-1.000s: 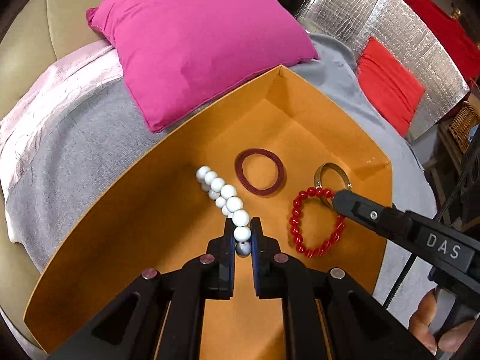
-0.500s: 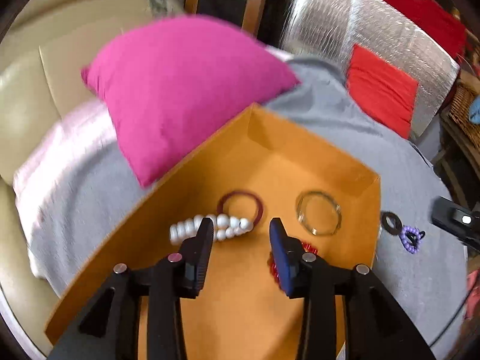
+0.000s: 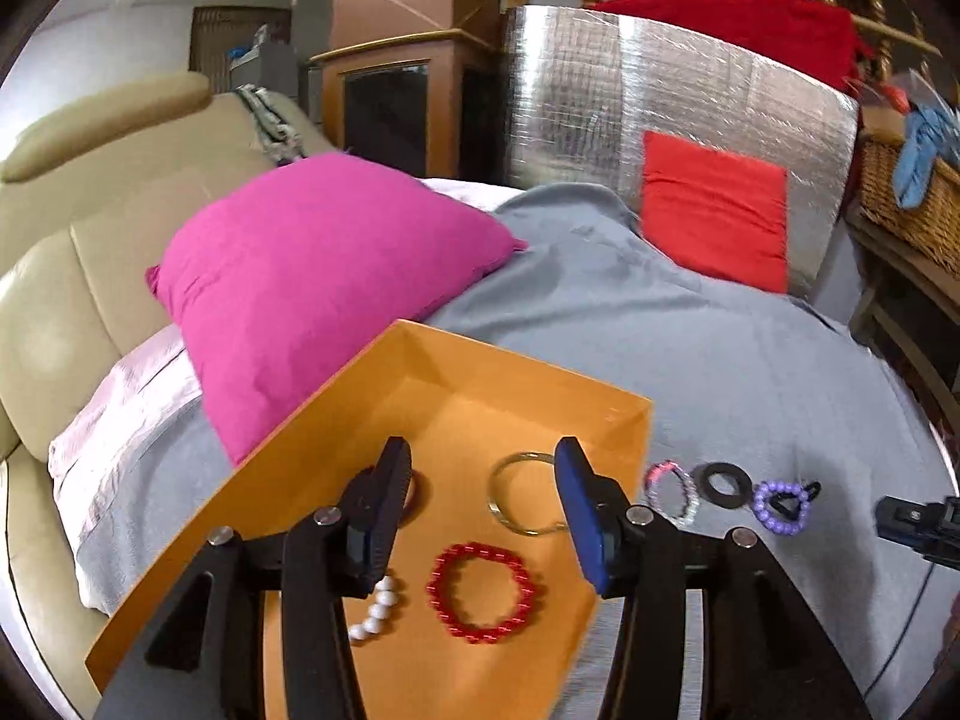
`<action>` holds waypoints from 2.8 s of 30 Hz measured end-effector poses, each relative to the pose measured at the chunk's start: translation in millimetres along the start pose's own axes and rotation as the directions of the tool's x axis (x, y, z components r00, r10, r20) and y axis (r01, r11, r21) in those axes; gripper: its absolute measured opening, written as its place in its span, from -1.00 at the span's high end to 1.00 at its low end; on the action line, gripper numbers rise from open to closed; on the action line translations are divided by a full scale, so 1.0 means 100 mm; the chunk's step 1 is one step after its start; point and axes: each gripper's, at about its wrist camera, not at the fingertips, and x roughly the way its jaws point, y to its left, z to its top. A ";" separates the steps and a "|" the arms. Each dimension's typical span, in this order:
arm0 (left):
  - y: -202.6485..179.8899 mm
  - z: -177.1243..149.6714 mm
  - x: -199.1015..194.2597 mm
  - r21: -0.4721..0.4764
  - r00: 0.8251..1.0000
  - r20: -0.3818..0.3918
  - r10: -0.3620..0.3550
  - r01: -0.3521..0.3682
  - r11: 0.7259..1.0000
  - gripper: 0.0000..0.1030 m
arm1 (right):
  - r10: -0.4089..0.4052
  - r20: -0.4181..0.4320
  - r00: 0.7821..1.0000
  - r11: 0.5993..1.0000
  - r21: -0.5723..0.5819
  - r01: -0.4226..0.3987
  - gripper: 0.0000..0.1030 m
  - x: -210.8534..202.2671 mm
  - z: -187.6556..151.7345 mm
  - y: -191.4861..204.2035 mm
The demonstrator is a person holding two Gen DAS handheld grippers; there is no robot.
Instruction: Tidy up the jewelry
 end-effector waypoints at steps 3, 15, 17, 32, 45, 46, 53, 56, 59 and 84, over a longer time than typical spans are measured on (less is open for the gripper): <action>-0.17 -0.01 0.00 0.031 1.000 0.001 -0.014 0.014 0.999 0.02 | 0.005 -0.034 0.999 1.000 0.021 -0.005 0.32 0.26 0.04 -0.03; -0.58 -0.03 0.05 0.105 0.999 0.007 -0.050 0.049 0.993 0.02 | -0.118 -0.070 0.990 0.992 -0.045 0.115 0.76 0.90 0.17 0.08; -0.61 -0.03 0.06 0.107 0.999 0.003 -0.053 0.053 0.993 0.02 | -0.116 -0.055 0.992 0.992 -0.060 0.113 0.80 0.87 0.16 0.10; -1.18 -0.19 0.07 0.174 0.965 -0.078 -0.251 0.261 0.949 0.01 | -0.115 0.002 0.993 0.992 0.057 0.115 0.80 -0.19 -0.16 -0.73; -1.89 -0.44 0.65 0.080 0.865 -0.294 -0.407 0.447 0.891 -0.11 | -0.149 -0.035 0.988 0.975 0.161 0.153 0.79 -0.26 -0.26 -1.25; -1.92 -0.45 0.70 0.060 0.854 -0.308 -0.420 0.458 0.887 -0.11 | -0.138 -0.038 0.990 0.975 0.171 0.143 0.79 -0.26 -0.26 -1.28; -2.12 -0.47 0.85 0.036 0.837 -0.328 -0.437 0.473 0.880 -0.11 | -0.112 -0.050 0.992 0.976 0.180 0.120 0.79 -0.26 -0.26 -1.33; -2.16 -0.45 0.89 0.025 0.837 -0.326 -0.440 0.473 0.881 -0.05 | -0.116 -0.051 0.992 0.977 0.174 0.123 0.79 -0.26 -0.25 -1.32; -2.17 -0.42 0.94 -0.004 0.824 -0.325 -0.463 0.489 0.872 0.39 | -0.126 -0.052 0.991 0.979 0.156 0.133 0.79 -0.25 -0.25 -1.29; -1.98 -0.60 0.58 0.130 0.781 -0.441 -0.442 0.542 0.830 0.64 | -0.077 -0.075 0.994 0.987 0.132 0.087 0.78 -0.15 -0.21 -1.12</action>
